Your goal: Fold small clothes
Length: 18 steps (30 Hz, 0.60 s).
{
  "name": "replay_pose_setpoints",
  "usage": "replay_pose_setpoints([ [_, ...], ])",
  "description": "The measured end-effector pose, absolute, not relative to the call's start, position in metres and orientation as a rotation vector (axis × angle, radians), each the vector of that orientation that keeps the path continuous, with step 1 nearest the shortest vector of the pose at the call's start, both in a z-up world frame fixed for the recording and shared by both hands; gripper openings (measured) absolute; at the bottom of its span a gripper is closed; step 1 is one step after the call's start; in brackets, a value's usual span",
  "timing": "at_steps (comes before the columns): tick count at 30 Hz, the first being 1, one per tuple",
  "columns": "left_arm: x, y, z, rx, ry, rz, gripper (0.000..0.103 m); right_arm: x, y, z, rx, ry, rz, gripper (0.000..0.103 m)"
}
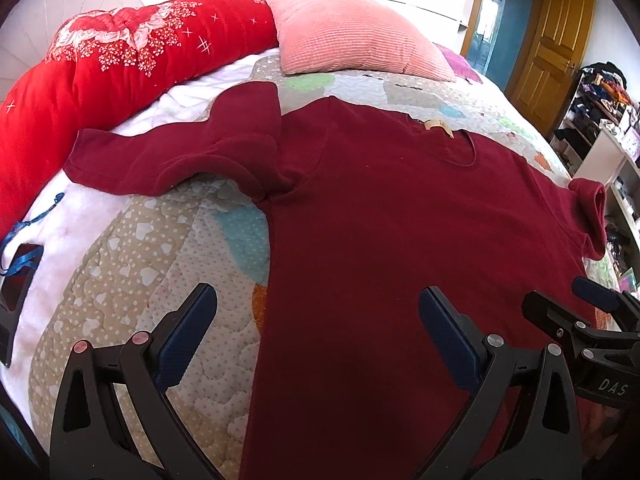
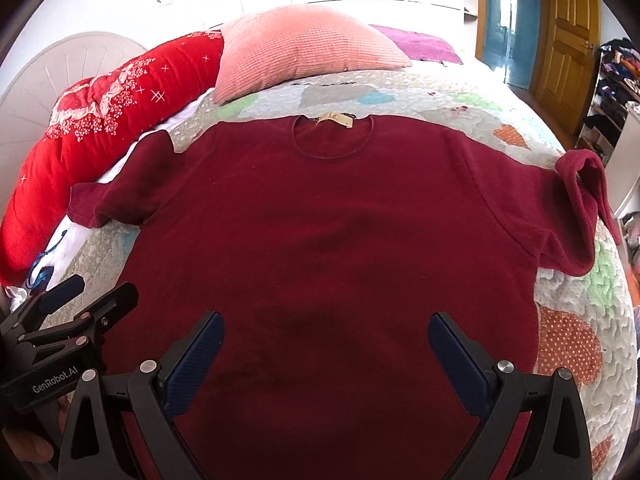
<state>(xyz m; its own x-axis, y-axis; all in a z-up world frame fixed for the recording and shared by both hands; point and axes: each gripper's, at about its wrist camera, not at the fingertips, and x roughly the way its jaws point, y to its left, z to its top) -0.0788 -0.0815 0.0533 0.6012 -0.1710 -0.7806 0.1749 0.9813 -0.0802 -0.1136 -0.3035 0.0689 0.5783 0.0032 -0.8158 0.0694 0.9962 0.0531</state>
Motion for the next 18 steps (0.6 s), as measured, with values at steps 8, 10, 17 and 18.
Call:
replay_pose_setpoints([
  [8, -0.062, -0.046, 0.062, -0.055, 0.893, -0.177, 0.102, -0.106, -0.296, 0.069, 0.088, 0.951, -0.013, 0.101],
  [10, -0.051, -0.023, 0.065, -0.062, 0.881, -0.120, 0.102, -0.104, -0.292, 0.069, 0.083, 0.946, -0.004, 0.101],
  [17, 0.006, 0.078, 0.059, -0.188, 0.875, 0.108, 0.095, -0.099, -0.281, 0.075, 0.100, 0.937, 0.045, 0.101],
  [18, 0.018, 0.096, 0.055, -0.236, 0.884, 0.139, 0.092, -0.098, -0.279, 0.075, 0.106, 0.937, 0.053, 0.101],
])
